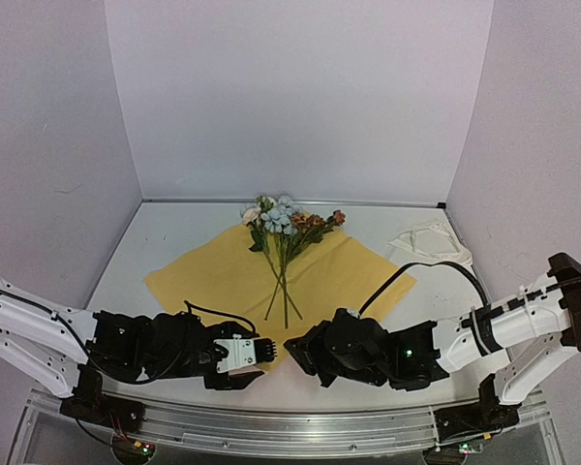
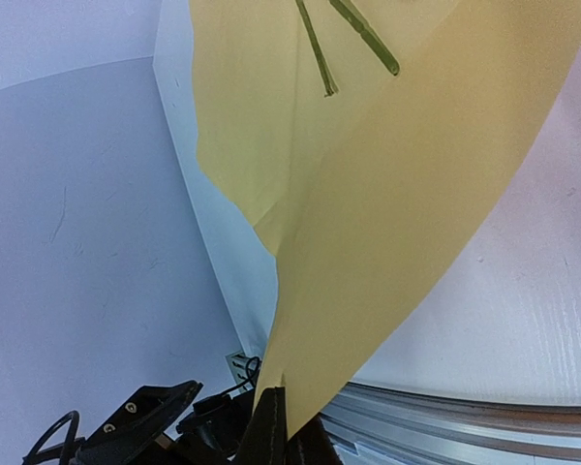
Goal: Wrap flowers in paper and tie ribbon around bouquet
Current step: Pass from the right arm to the left, then fold the bottom corner of the flattened wrapping paper at the center of the board, then press the fold line of the 1/4-folded wrapping paper.
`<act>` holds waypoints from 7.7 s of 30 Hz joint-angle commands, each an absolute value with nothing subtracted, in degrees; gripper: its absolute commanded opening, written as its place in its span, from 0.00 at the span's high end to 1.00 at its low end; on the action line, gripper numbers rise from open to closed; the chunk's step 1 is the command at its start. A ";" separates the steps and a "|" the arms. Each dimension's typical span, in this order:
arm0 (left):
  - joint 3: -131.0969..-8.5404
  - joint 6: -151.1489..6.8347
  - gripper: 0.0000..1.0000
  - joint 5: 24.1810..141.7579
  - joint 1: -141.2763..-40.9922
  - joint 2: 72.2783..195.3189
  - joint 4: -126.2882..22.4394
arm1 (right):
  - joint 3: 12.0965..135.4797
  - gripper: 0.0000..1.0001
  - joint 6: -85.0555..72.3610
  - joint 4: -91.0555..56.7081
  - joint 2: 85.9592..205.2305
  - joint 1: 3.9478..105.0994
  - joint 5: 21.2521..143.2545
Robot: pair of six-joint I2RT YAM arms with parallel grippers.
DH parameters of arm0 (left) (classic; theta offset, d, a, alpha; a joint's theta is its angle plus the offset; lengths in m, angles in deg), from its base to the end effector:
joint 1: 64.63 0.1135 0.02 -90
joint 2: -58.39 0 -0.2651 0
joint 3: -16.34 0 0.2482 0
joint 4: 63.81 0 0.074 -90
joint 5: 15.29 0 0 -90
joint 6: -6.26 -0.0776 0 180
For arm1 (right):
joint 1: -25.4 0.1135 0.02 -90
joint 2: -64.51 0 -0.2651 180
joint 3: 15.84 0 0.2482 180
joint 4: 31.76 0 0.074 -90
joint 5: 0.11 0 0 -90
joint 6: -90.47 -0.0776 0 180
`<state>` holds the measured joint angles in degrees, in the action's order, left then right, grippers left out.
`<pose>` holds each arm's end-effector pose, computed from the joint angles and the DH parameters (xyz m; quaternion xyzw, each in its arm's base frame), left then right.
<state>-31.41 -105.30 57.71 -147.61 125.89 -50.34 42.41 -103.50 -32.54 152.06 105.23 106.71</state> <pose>0.0563 -0.2713 0.1934 0.6451 0.5880 -0.1284 0.4707 0.0849 0.3459 0.1861 0.2509 0.8158 0.5095 0.1089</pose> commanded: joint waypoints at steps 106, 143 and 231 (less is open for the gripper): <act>-79.74 -109.85 0.64 99.19 -98.74 179.99 -63.60 | 75.19 0.54 -30.51 16.41 178.79 73.94 89.86; -41.99 -41.89 0.84 107.85 -103.06 143.47 -49.56 | 69.74 0.58 -42.32 19.02 172.06 73.98 104.38; -47.84 -53.15 0.85 99.18 -100.10 160.12 -37.87 | 60.98 0.79 -59.83 -6.50 175.21 77.16 93.72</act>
